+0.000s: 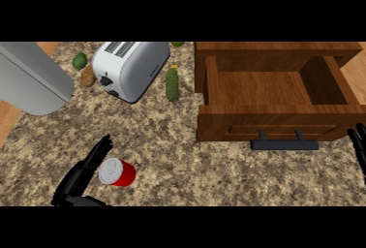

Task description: Pick up the can, place it into the drawer and close the drawer

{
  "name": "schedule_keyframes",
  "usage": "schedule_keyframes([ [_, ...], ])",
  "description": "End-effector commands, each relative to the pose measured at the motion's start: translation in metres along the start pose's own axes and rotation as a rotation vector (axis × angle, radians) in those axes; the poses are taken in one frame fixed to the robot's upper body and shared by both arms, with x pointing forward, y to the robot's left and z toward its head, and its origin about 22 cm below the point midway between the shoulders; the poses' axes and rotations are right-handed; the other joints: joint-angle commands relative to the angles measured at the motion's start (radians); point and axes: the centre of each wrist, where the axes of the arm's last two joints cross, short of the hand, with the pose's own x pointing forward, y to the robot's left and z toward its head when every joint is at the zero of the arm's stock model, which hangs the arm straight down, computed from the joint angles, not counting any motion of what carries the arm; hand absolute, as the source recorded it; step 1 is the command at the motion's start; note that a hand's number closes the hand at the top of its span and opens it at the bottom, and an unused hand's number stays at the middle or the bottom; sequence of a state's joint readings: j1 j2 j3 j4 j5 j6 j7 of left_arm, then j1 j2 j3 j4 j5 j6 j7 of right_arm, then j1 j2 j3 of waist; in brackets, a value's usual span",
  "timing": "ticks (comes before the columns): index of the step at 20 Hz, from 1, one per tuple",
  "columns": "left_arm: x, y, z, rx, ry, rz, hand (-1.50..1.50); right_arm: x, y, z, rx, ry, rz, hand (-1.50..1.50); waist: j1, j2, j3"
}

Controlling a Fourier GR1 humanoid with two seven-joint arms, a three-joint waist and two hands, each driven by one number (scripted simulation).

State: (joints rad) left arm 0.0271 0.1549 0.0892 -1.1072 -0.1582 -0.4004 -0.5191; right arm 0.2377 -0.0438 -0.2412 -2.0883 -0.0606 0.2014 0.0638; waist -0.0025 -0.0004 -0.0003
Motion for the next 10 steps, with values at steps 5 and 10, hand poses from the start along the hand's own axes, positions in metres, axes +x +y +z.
schedule_keyframes([
  [5, 0.004, -0.001, -0.009, 0.004, 0.010, 0.002, -1.50, -0.003, 0.013, 0.012, -0.002, -0.007, -0.005, -1.50, 0.000, 0.000, 0.000],
  [10, -0.006, -0.011, -0.025, -0.008, 0.005, 0.027, -1.50, 0.014, -0.004, -0.010, -0.013, -0.013, -0.023, -1.50, 0.001, 0.000, 0.000],
])
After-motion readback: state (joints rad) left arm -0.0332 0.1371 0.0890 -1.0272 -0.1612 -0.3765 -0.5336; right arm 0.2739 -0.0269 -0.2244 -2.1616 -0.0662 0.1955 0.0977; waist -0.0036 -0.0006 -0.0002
